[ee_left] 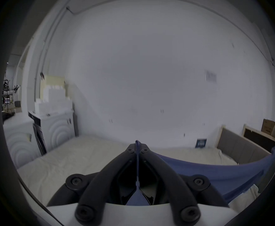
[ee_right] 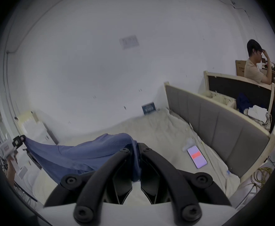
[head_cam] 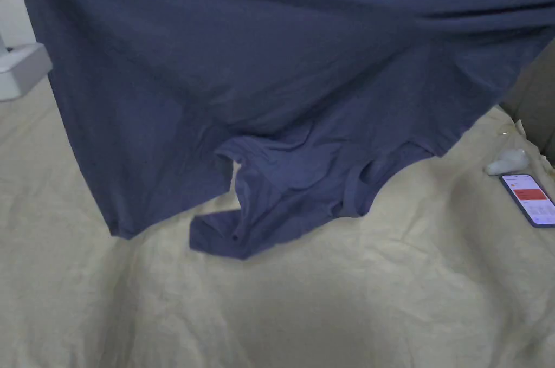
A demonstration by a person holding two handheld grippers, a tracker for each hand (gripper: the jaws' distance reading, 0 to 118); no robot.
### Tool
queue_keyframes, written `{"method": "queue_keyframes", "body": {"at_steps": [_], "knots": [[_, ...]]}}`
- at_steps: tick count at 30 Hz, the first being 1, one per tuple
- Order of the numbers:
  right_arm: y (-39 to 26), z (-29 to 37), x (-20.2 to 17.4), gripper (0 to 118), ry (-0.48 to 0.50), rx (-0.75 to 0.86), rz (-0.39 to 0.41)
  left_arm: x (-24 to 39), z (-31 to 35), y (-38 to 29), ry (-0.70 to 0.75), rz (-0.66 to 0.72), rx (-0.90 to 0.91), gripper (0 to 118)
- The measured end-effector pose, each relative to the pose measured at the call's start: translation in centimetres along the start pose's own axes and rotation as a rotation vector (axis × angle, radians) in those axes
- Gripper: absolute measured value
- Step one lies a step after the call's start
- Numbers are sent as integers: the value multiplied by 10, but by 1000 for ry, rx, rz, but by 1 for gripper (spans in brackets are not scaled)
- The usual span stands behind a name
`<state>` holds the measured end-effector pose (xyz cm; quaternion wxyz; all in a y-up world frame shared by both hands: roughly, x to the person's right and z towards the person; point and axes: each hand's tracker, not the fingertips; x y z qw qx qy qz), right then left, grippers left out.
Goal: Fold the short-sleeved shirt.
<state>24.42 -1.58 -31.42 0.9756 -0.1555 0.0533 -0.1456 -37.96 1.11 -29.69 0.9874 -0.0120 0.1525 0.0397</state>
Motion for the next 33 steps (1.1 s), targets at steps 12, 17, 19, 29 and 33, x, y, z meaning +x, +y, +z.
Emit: {"method": "queue_keyframes", "body": {"at_steps": [12, 17, 19, 29, 33], "knots": [[71, 75, -79, 4, 76, 118, 89, -55, 78, 77, 87, 66, 118, 0], [110, 61, -103, 4, 42, 146, 176, -58, 65, 89, 129, 78, 89, 0], [121, 53, -118, 4, 30, 150, 188, -62, 48, 91, 140, 96, 66, 0], [173, -63, -163, 4, -95, 139, 252, -42, -85, 68, 212, 49, -53, 0], [188, -125, -173, 4, -149, 144, 244, -20, -140, 52, 215, 31, -63, 0]]}}
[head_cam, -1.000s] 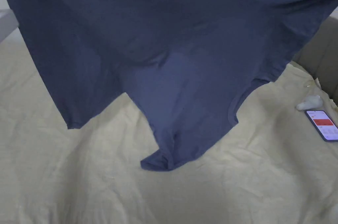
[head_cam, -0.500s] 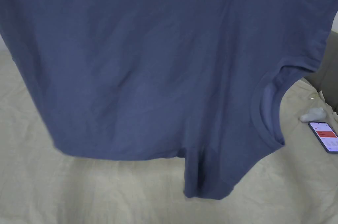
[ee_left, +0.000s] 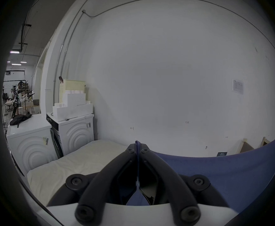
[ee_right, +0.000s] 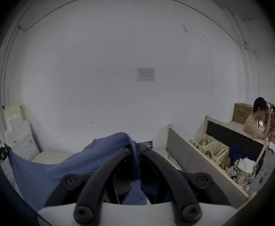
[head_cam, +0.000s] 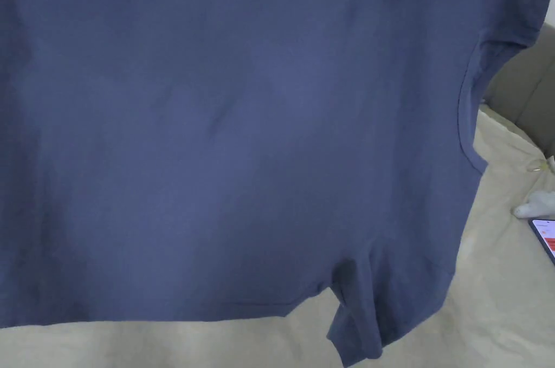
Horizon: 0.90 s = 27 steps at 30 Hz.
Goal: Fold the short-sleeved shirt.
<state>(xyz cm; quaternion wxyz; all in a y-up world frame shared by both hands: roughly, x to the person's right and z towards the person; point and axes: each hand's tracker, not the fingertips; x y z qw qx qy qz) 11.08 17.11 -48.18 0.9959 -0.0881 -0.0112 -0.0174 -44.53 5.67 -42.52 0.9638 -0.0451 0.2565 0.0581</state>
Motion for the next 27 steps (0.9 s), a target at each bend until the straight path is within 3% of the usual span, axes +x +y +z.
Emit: {"method": "queue_keyframes", "body": {"at_steps": [2, 7, 12, 18, 23, 27], "knots": [[1, -35, -6, 4, -11, 20, -4, 15, -30, -9, -22, -1, 11, 0], [3, -111, -9, 4, -45, 96, -156, 53, -93, -26, -18, -44, 90, 0], [-3, -154, -31, 4, -91, 182, -79, 88, -138, -32, -8, -96, 175, 0], [-20, -202, -30, 4, -116, 211, -91, 106, -175, -64, -14, 2, 181, 0], [-71, -250, -26, 4, -118, 76, -33, 115, -207, -141, -17, -36, 39, 0], [-146, -285, -20, 4, -104, -77, -45, 123, -221, -221, -36, -83, -109, 0]]}}
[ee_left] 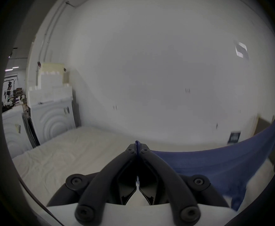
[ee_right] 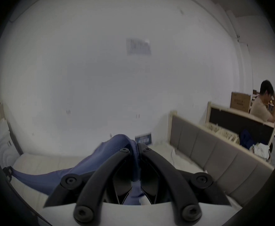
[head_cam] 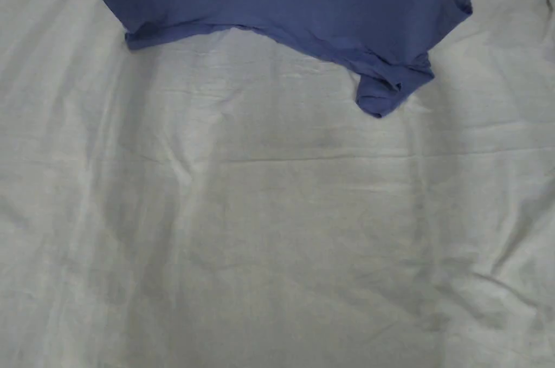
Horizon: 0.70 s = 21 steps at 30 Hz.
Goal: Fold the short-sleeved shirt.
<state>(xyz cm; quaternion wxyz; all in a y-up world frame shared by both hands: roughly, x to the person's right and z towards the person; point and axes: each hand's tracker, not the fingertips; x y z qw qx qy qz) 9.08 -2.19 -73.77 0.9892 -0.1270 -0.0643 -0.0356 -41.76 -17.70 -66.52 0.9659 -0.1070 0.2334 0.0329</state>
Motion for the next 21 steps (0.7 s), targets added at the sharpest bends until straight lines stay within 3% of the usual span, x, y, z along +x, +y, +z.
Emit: {"method": "queue_keyframes", "body": {"at_steps": [4, 9, 14, 18, 21], "knots": [[-90, -32, 14, 4, -2, -165, 35, 13, -10, -83, -34, -112, -157, 0], [-200, -45, 40, 4, 3, -364, 26, 12, 2, -162, -63, -115, -333, 0], [-299, -15, 65, 4, 31, -526, 15, -6, 42, -218, -86, -134, -449, 0], [-364, 30, 82, 4, 14, -696, 67, -25, 77, -238, -105, -119, -545, 0], [-394, 74, 99, 4, 30, -747, 30, -41, 111, -241, -98, -138, -551, 0]]}}
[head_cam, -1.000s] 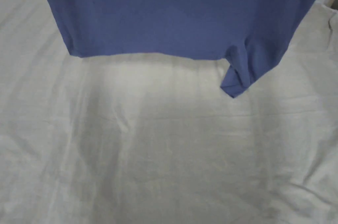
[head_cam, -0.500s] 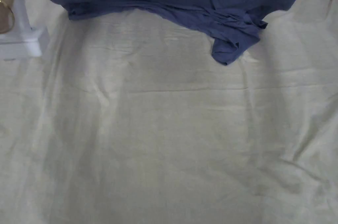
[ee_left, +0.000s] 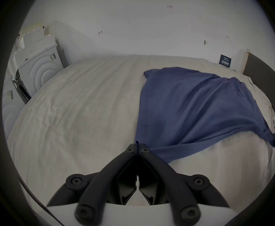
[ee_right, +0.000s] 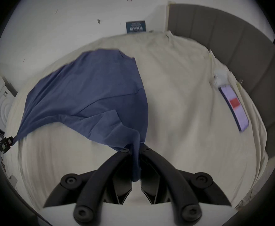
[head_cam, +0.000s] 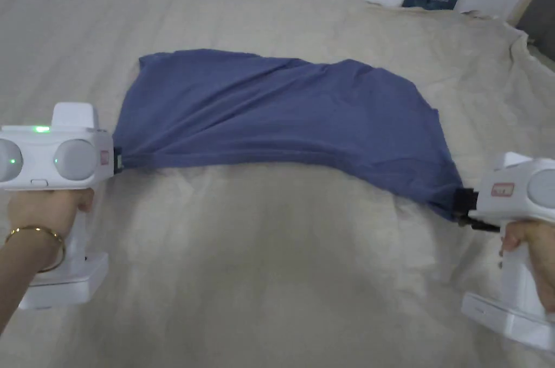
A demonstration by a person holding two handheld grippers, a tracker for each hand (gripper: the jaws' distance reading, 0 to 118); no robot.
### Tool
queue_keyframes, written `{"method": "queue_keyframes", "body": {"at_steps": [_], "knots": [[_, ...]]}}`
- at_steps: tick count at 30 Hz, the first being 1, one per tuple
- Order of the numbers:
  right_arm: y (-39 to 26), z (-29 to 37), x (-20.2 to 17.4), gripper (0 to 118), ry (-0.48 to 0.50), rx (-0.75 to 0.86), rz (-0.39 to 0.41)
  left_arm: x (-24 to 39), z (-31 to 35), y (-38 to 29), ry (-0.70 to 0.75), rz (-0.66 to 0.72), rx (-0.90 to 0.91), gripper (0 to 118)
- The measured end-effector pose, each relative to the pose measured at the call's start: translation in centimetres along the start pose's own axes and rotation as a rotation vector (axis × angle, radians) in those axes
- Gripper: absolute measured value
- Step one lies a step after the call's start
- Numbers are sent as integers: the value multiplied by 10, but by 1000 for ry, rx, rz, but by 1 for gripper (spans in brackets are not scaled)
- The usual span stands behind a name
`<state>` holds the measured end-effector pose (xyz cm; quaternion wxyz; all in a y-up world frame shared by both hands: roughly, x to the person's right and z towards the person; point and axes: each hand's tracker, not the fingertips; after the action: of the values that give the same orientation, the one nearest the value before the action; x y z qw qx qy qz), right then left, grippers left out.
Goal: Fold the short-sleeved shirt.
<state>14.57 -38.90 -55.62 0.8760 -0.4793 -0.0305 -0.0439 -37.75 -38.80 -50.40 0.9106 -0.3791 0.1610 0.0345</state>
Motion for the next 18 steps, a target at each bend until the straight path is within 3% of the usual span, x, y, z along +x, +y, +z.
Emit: {"method": "queue_keyframes", "body": {"at_steps": [8, 18], "knots": [[-94, 71, 57, 4, 23, -38, -95, -54, 92, -65, -26, 43, 9, 0], [-164, 155, 109, 4, 39, 4, -74, -89, 181, -176, -92, 125, 33, 0]]}}
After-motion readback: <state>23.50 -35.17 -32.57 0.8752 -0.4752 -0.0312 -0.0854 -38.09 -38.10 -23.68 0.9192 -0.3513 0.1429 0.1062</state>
